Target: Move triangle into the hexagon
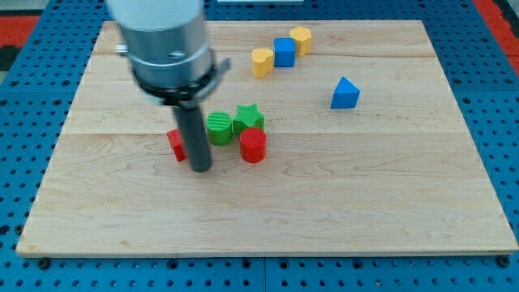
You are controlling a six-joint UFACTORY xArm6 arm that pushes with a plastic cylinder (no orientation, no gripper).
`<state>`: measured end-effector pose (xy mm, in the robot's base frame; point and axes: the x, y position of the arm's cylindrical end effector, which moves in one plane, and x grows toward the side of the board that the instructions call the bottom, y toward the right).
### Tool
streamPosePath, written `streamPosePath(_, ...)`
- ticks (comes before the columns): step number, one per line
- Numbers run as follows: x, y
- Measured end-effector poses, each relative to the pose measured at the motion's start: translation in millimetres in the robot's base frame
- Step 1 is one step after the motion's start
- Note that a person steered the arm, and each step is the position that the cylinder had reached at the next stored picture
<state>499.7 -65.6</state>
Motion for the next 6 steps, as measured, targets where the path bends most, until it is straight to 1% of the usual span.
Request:
streamPosePath(1,55,21)
streamPosePath(2,55,131)
streamPosePath(3,-9,190)
streamPosePath(4,-70,207)
streamPosePath(5,-105,195)
streamPosePath(6,-152,194)
